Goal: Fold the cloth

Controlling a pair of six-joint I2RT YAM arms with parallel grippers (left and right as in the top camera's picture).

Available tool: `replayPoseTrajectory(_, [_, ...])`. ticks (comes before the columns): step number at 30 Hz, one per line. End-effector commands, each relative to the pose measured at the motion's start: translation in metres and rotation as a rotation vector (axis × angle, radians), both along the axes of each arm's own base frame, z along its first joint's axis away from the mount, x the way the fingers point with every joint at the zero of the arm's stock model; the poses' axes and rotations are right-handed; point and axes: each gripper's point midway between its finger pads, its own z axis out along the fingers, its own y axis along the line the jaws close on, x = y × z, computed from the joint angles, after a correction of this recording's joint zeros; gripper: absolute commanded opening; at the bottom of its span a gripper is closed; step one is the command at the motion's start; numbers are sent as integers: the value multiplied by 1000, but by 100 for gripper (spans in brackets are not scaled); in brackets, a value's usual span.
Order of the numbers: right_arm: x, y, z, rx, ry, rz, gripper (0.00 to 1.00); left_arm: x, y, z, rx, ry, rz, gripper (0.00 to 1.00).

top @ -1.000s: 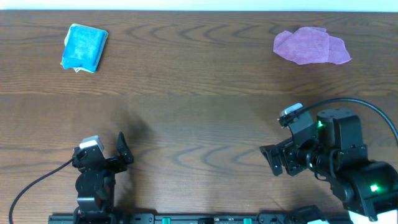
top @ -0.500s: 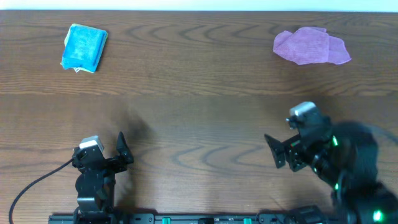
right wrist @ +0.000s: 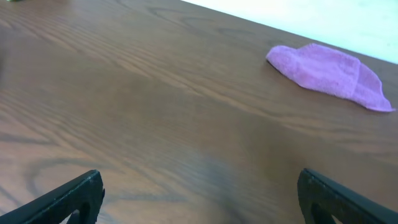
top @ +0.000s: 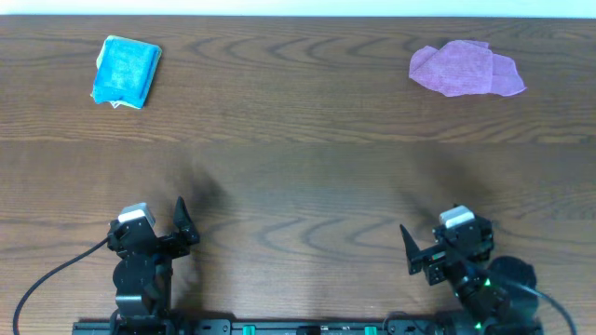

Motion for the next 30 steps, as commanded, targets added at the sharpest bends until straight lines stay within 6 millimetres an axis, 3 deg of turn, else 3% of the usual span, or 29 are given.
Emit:
replayPoseTrajectory(1, [-1, -3, -9, -10, -27, -12, 99, -1, 3, -10, 8, 23, 14, 95])
replayPoseTrajectory(13, [0, -3, -50, -15, 45, -11, 99, -1, 3, -10, 8, 23, 14, 95])
replayPoseTrajectory(18, [-1, -4, -83, -23, 120, -13, 99, -1, 3, -10, 8, 23, 14, 95])
replayPoseTrajectory(30, [-2, -6, -84, -31, 129, -25, 99, -1, 3, -10, 8, 23, 14, 95])
